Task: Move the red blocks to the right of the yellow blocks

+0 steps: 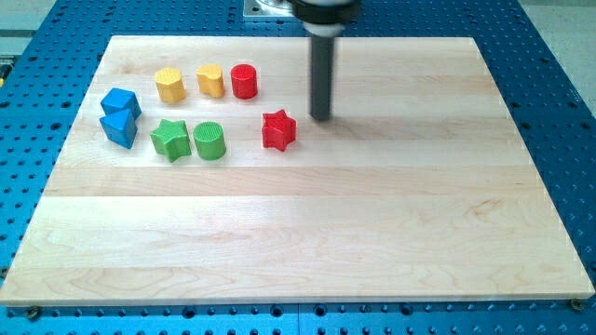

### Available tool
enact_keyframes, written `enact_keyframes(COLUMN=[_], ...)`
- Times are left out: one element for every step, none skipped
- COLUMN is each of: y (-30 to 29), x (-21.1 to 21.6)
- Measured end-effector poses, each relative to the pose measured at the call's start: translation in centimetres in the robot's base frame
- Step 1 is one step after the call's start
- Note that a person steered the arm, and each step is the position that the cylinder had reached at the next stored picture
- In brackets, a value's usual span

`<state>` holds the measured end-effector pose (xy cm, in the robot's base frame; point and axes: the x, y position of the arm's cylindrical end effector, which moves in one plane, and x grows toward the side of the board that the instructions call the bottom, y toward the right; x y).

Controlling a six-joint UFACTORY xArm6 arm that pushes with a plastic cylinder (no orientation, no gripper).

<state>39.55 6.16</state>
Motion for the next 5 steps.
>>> enact_keyframes(y=[-1.2,-5.2,-5.7,-8.5,-8.9], x=[7.2,3.4,3.9,3.0,-0.8])
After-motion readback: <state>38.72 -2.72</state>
